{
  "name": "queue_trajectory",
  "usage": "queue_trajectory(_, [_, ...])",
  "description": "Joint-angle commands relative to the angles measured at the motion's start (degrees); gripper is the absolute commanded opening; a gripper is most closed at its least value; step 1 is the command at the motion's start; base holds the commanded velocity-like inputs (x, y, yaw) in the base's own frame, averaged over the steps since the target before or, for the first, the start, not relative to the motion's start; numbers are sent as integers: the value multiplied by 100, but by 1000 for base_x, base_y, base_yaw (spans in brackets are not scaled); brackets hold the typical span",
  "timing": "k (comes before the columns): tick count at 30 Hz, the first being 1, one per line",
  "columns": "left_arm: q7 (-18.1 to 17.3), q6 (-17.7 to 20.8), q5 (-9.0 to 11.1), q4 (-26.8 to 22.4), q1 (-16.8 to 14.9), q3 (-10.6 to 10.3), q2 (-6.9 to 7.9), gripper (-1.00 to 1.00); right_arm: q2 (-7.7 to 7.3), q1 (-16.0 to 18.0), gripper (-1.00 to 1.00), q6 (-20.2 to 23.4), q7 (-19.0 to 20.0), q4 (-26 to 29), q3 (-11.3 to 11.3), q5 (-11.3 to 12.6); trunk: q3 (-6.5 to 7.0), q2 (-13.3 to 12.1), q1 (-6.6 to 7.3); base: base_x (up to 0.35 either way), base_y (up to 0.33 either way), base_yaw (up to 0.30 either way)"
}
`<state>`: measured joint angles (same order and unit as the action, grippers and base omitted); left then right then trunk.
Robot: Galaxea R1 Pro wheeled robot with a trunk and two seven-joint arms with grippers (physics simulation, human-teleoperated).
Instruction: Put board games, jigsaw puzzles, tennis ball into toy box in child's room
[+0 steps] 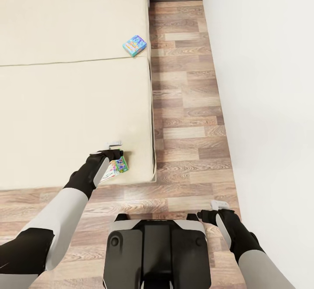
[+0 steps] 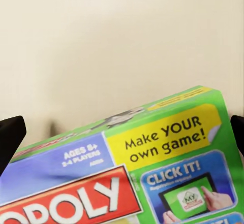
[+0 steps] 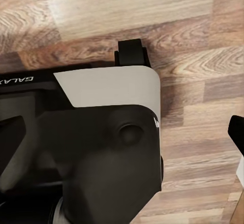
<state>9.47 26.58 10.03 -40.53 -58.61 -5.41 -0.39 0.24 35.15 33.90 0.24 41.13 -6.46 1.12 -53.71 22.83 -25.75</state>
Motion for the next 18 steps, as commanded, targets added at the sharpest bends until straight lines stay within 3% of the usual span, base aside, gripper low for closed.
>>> queue_trajectory(1, [51, 23, 61, -8, -1, -22, 4, 100, 3, 0, 100, 29, 2, 9, -13, 11, -6, 9, -3, -13, 0, 0])
queue_trajectory(18, [54, 23, 61, -8, -1, -27, 4, 100, 6, 0, 100, 29, 2, 9, -13, 11, -6, 9, -3, -12, 0, 0])
